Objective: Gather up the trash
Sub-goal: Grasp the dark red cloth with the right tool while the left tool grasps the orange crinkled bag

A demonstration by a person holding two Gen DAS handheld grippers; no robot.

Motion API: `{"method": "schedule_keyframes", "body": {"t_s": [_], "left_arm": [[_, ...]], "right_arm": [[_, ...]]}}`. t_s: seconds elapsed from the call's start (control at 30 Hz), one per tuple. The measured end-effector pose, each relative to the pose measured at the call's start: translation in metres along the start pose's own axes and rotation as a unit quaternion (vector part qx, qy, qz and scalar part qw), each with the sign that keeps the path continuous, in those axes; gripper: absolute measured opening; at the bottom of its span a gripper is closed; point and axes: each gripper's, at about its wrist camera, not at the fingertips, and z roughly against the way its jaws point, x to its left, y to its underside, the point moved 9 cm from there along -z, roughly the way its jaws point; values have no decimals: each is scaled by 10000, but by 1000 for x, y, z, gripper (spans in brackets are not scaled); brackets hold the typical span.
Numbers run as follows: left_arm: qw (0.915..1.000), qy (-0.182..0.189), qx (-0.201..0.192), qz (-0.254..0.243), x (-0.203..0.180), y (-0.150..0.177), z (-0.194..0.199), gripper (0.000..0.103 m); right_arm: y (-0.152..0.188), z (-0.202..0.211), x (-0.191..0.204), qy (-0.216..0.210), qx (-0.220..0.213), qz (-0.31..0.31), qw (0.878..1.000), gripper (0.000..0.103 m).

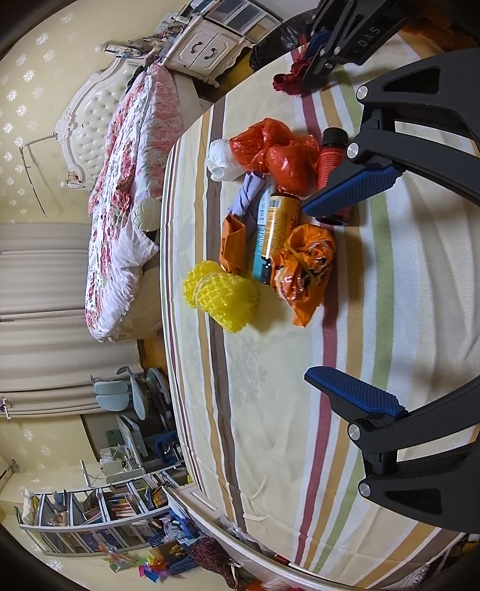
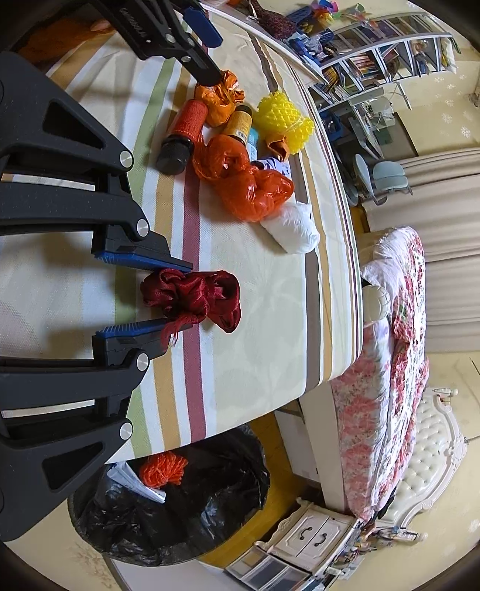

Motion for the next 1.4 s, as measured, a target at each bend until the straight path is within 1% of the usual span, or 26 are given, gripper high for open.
{"method": "schedule_keyframes", "body": {"t_s": [0.17, 0.3, 0.37, 0.43, 0.47, 0.53, 0.6, 0.63, 0.67, 0.7, 0.73, 1.1, 1.4], "left_arm": [[9999, 30, 98, 10, 1, -5, -12, 81], [9997, 121, 232, -19, 4, 0, -19, 81], [9995, 193, 247, 23, 6, 2, -19, 73], [9989, 374, 266, 41, 6, 4, -18, 62], [9985, 483, 265, 47, 5, 5, -17, 58], [9977, 633, 260, 33, 3, 5, -16, 45], [9971, 713, 256, 13, 2, 6, -14, 40], [9971, 716, 246, -1, 1, 6, -13, 37], [9973, 707, 214, -15, 2, 6, -11, 32], [9974, 699, 195, -30, 2, 6, -10, 31], [9972, 721, 176, -25, 3, 6, -9, 27], [9975, 693, 71, 71, 16, 7, 5, 26], [9965, 775, -289, 69, 5, -10, 31, 26]], "right_arm": [[1, 0, -1, -7, -2, -5, 10000, 24], [2, 0, -2, -4, 7, -2, 10000, 24], [3, -1, -3, -2, 19, -2, 10000, 24], [3, -1, -3, 5, 28, 3, 10000, 24], [3, -1, -3, 7, 24, 5, 10000, 24], [3, -2, -2, 30, 24, 27, 10000, 24], [3, -2, -2, 48, 23, 47, 10000, 24], [3, -2, -2, 53, 23, 50, 10000, 24], [3, -2, -2, 58, 23, 55, 10000, 24], [3, -2, -2, 56, 22, 56, 10000, 24], [3, -2, -2, 59, 21, 59, 10000, 24], [0, 4, 0, 85, -77, 86, 9999, 24], [-4, 22, -4, 79, -255, 43, 9996, 24]]}}
